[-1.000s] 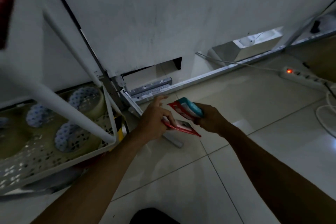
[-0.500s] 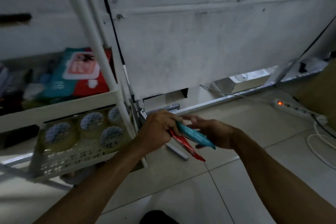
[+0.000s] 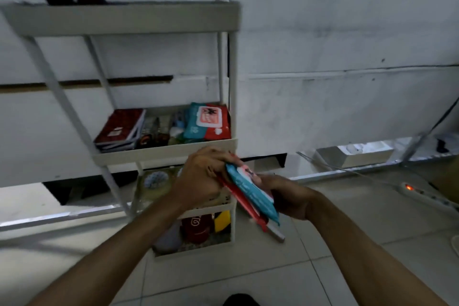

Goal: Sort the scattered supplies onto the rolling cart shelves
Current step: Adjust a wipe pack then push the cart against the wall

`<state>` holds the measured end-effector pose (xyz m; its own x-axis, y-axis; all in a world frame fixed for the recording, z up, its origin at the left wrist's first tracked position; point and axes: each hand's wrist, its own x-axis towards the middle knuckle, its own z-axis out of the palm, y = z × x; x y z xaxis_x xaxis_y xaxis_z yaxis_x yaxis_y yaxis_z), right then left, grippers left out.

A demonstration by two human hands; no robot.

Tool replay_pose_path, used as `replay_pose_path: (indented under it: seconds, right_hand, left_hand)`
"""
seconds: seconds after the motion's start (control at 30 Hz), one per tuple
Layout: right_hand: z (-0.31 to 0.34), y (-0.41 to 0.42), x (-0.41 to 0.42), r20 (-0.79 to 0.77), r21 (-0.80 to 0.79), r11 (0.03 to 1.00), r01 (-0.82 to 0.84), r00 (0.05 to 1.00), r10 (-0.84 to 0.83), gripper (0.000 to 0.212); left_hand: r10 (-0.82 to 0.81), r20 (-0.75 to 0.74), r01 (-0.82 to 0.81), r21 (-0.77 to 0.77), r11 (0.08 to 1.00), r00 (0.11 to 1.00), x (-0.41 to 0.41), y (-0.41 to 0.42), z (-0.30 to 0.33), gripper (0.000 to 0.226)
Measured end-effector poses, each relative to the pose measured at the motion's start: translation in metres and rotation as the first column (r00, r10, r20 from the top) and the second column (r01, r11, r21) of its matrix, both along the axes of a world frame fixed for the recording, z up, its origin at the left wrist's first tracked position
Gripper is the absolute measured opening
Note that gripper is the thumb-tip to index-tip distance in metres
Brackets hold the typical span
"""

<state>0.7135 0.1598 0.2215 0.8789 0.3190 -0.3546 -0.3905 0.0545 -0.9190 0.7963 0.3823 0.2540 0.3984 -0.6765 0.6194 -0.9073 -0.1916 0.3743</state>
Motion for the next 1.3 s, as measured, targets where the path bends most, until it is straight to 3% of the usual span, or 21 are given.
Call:
replay_pose_path:
  seconds: [0.07, 0.13, 0.23, 0.37, 0.47, 0.6, 0.77, 0.83, 0.93, 1.07, 1.17, 1.3]
  right_hand:
    - [0.022, 0.027, 0.005, 0.096, -0.193, 0.976, 0.1, 0.992, -0.083, 0.066]
    - [0.042, 0.055, 0.008, 0.203, -0.258, 0.951, 0.172, 0.972, -0.121, 0.067]
    - [0.062, 0.091, 0.012, 0.358, -0.313, 0.939, 0.14, 0.933, -0.019, 0.084]
    - [0.072, 0.128, 0.025, 0.562, -0.382, 0.866, 0.323, 0.825, -0.059, 0.098]
    - [0.083, 0.143, 0.042, 0.706, -0.431, 0.712, 0.555, 0.698, -0.117, 0.098]
    - [0.1, 0.148, 0.071, 0.729, -0.526, 0.501, 0.688, 0.667, -0.151, 0.097]
    - [0.111, 0.156, 0.107, 0.687, -0.631, 0.349, 0.693, 0.708, -0.163, 0.087]
    - [0.11, 0.163, 0.12, 0.67, -0.658, 0.294, 0.694, 0.717, -0.193, 0.092]
    - [0.11, 0.163, 0.135, 0.619, -0.729, 0.185, 0.659, 0.751, -0.232, 0.106]
    - [0.111, 0.155, 0.149, 0.541, -0.802, 0.109, 0.587, 0.791, -0.284, 0.098]
    - [0.108, 0.156, 0.154, 0.511, -0.839, 0.065, 0.54, 0.824, -0.243, 0.083]
    - [0.104, 0.157, 0.148, 0.562, -0.814, 0.057, 0.578, 0.809, -0.172, 0.079]
  left_hand:
    - [0.077, -0.036, -0.079, -0.066, 0.995, 0.996, 0.004, 0.025, 0.007, 0.029]
    - [0.129, -0.117, -0.146, -0.15, 0.978, 0.985, 0.006, 0.047, 0.016, 0.032]
    - [0.17, -0.209, -0.217, -0.232, 0.948, 0.963, 0.009, 0.067, 0.033, 0.03]
    - [0.248, -0.118, -0.273, -0.303, 0.913, 0.961, 0.015, 0.091, 0.057, 0.037]
    - [0.406, -0.085, -0.407, -0.366, 0.837, 0.91, 0.024, 0.117, 0.064, 0.035]
    - [0.61, -0.071, -0.57, -0.453, 0.685, 0.789, 0.036, 0.15, 0.06, 0.047]
    - [0.726, -0.202, -0.691, -0.546, 0.474, 0.658, 0.057, 0.168, 0.048, 0.072]
    - [0.632, -0.349, -0.708, -0.497, 0.502, 0.692, 0.067, 0.166, 0.044, 0.064]
    - [0.407, -0.569, -0.666, -0.375, 0.645, 0.715, 0.076, 0.164, 0.041, 0.025]
    - [0.347, -0.517, -0.577, -0.393, 0.716, 0.782, 0.085, 0.17, 0.032, 0.016]
    - [0.324, -0.527, -0.56, -0.381, 0.736, 0.785, 0.089, 0.172, 0.03, 0.015]
    - [0.292, -0.546, -0.547, -0.391, 0.74, 0.785, 0.089, 0.172, 0.031, 0.011]
